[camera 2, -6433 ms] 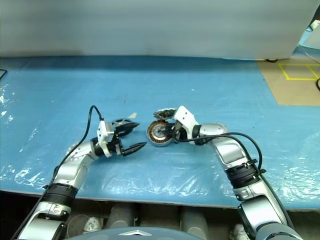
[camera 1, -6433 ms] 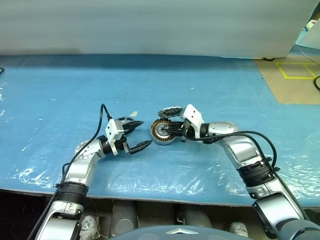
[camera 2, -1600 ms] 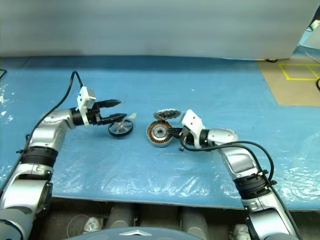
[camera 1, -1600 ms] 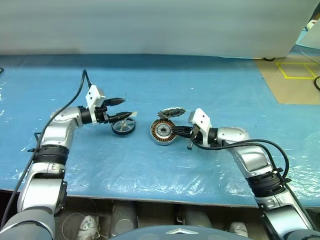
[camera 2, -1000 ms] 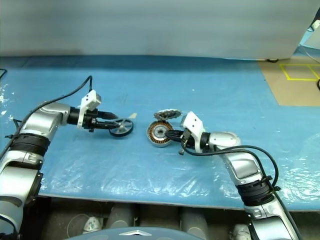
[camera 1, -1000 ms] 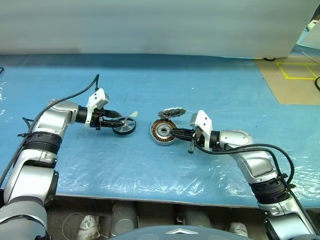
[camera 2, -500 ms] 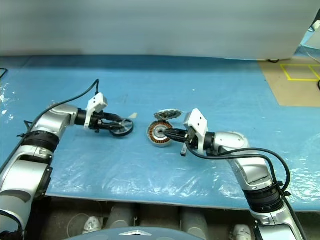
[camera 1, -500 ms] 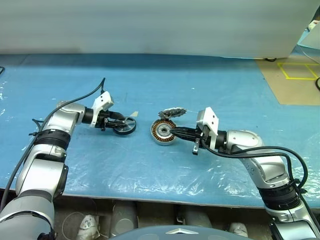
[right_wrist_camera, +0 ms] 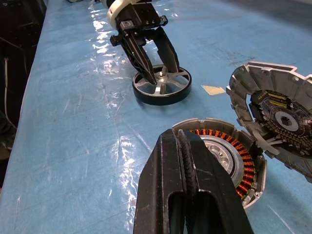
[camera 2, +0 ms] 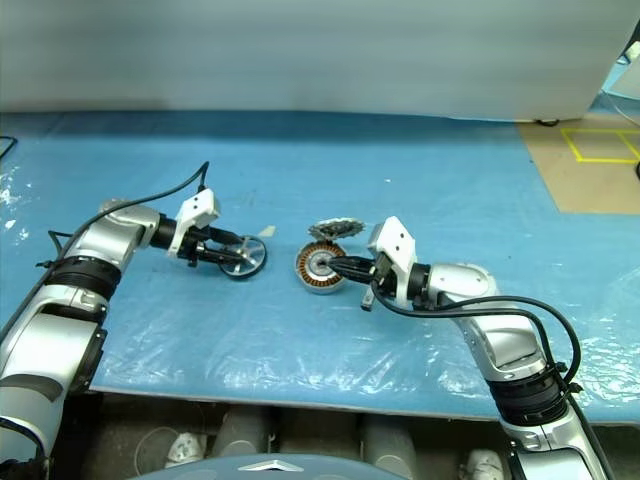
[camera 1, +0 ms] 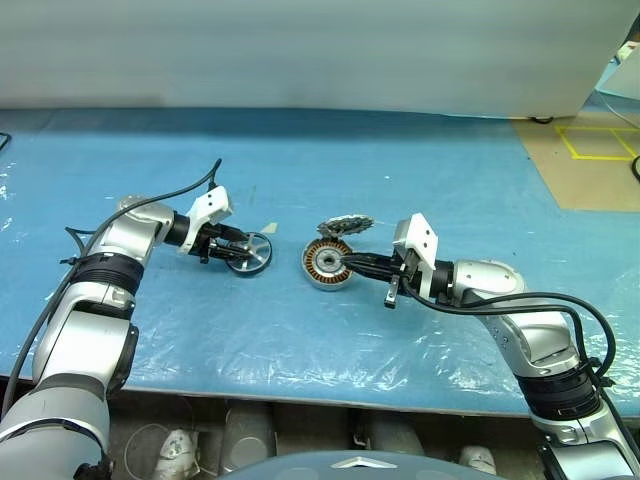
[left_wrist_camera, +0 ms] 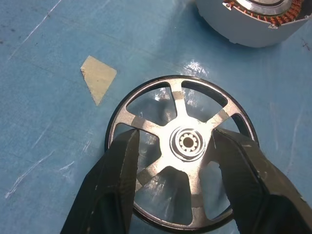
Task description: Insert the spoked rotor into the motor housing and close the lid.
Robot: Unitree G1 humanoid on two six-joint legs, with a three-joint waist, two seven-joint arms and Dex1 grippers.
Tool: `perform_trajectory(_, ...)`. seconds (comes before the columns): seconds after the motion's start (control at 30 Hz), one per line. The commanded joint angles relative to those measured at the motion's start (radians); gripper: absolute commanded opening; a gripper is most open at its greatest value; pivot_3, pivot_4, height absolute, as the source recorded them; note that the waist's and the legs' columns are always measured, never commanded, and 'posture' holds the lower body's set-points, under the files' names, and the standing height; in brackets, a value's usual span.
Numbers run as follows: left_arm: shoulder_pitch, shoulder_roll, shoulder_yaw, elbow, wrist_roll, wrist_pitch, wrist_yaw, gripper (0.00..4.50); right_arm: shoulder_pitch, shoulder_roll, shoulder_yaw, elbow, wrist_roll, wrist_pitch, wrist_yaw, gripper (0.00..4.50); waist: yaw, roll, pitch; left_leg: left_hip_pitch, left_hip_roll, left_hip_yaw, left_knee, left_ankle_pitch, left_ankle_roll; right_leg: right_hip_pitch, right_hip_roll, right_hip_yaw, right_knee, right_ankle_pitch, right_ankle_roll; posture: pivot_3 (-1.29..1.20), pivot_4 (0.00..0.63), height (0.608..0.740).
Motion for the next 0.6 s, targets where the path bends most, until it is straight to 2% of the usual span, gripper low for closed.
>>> perform_trajectory(0.03, 0.026, 0.009, -0.046, -0.018, 0.048, -0.014, -0.009, 2.53, -0.010, -0.009, -0.013, -0.041, 0.007, -0.012, -0.009, 0.00, 0.001, 0.000, 0.000, 0.001, 0.000, 0.000, 0.000, 0.000, 0.000, 0.000, 0.000, 0.000, 0.000, 0.000, 0.000, 0.00, 0.150, 0.740)
perform_trajectory(0.23, 0.035, -0.007, -0.056, -0.030, 0.065, -0.019, 0.017, 2.53, -0.014, -0.012, -0.010, -0.035, 0.004, -0.015, -0.015, 0.00, 0.003, 0.000, 0.000, 0.001, 0.000, 0.000, 0.000, 0.000, 0.000, 0.001, 0.000, 0.000, 0.000, 0.000, 0.000, 0.00, 0.150, 0.740)
perform_trajectory(0.37, 0.026, -0.010, -0.050, -0.019, 0.069, -0.035, 0.031, 1.88, -0.016, -0.013, -0.009, -0.033, 0.001, -0.018, -0.019, 0.00, 0.007, 0.002, -0.001, 0.003, 0.000, 0.000, 0.000, 0.000, 0.000, 0.004, 0.000, 0.000, 0.000, 0.000, 0.000, 0.00, 0.150, 0.740)
perform_trajectory(0.6, 0.007, -0.009, -0.002, -0.019, 0.015, 0.001, -0.004, 1.85, -0.018, -0.021, -0.027, -0.036, 0.015, -0.009, -0.017, 0.00, 0.017, 0.002, -0.001, 0.011, 0.000, 0.000, -0.003, 0.000, 0.000, 0.011, -0.001, 0.001, -0.004, -0.001, 0.000, 0.00, 0.150, 0.740)
